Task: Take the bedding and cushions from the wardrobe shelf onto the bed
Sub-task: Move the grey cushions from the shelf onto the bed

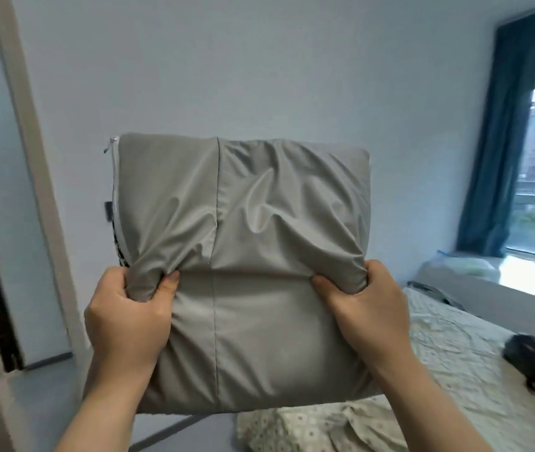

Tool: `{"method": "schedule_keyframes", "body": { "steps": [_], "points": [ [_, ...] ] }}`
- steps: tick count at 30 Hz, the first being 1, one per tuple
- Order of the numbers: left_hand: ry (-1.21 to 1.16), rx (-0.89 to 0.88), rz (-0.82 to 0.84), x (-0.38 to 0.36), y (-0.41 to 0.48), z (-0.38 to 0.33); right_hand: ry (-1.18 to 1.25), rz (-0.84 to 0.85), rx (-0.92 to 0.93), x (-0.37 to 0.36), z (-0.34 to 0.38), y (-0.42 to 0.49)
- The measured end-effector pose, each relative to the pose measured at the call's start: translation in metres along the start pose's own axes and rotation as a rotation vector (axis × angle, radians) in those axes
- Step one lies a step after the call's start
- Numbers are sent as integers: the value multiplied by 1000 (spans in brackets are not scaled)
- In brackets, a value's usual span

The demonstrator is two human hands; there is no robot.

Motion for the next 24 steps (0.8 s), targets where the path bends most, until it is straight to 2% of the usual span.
{"method": "schedule_keyframes", "body": {
  "steps": [5, 10, 14, 19, 24],
  "points": [
    [-129, 111, 271, -103, -45, 17, -201, -63, -219, 45, -73, -20],
    [-266, 151, 532, -195, -129, -14, -379, -196, -388, 137, -128, -61],
    [-393, 170, 739, -255, -209, -83, -546, -308, -524, 238, -157, -99],
    [-501, 114, 973, -313, -308, -189, -681, -452, -663, 366, -186, -148],
    [-514, 97, 1152, -358, -411, -267, -682, -515, -786, 466, -240, -193]
  ]
}}
Point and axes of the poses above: each hand's wrist, its own y-axis towards the middle knuckle, its own x-axis out of the back of the hand, z = x × y, the point moved 2 cm from there along y, towards the middle knuckle, and after that the axes turned 7 degrees about z, right-handed, at the moved point
